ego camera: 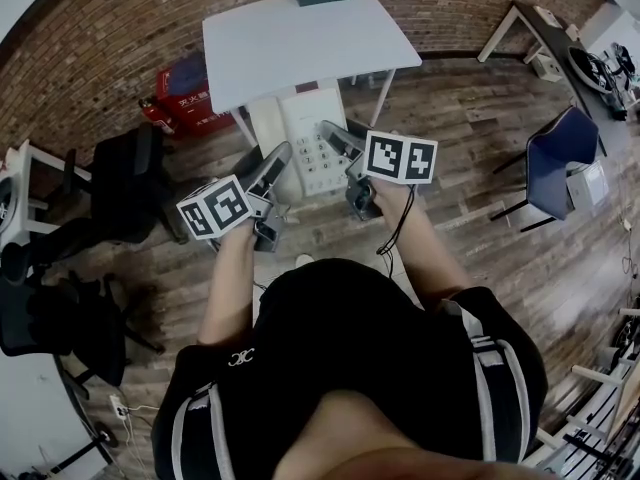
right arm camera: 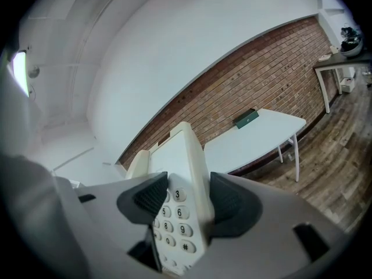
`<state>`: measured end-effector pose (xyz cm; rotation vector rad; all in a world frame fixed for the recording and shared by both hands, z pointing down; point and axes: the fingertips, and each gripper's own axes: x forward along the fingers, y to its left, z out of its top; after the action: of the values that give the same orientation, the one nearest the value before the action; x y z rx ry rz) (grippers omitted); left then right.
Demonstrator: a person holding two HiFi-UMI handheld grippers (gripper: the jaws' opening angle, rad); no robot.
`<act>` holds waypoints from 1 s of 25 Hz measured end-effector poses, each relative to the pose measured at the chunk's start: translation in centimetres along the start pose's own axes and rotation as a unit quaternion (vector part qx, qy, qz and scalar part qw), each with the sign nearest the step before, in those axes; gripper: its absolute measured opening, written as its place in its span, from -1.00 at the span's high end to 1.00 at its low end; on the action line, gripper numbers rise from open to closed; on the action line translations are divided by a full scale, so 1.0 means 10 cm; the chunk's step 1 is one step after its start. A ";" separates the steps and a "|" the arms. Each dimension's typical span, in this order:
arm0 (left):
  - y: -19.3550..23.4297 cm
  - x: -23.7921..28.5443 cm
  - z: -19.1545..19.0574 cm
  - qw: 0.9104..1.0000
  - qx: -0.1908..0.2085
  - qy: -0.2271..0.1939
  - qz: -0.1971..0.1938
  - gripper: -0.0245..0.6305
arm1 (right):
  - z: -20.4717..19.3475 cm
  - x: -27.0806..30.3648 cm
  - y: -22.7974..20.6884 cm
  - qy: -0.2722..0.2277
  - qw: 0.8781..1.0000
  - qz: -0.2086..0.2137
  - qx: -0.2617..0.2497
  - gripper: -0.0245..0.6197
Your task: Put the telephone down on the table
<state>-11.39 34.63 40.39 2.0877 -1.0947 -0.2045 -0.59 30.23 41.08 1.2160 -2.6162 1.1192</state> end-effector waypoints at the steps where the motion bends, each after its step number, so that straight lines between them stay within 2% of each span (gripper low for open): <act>1: 0.07 -0.02 0.05 1.000 0.000 0.002 0.000 -0.04 | 0.00 0.07 0.03 -0.001 1.000 -0.002 0.002 0.29; 10: 0.21 -0.05 0.14 1.000 0.007 0.013 -0.013 -0.04 | -0.03 0.20 0.10 -0.011 1.000 -0.013 0.002 0.29; 25: 0.37 -0.02 0.31 0.999 0.022 0.008 -0.022 -0.04 | 0.03 0.41 0.13 -0.029 1.000 -0.012 0.000 0.29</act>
<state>-15.30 31.76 40.72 2.1512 -1.0544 -0.1867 -4.20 27.92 41.42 1.2952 -2.6354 1.0956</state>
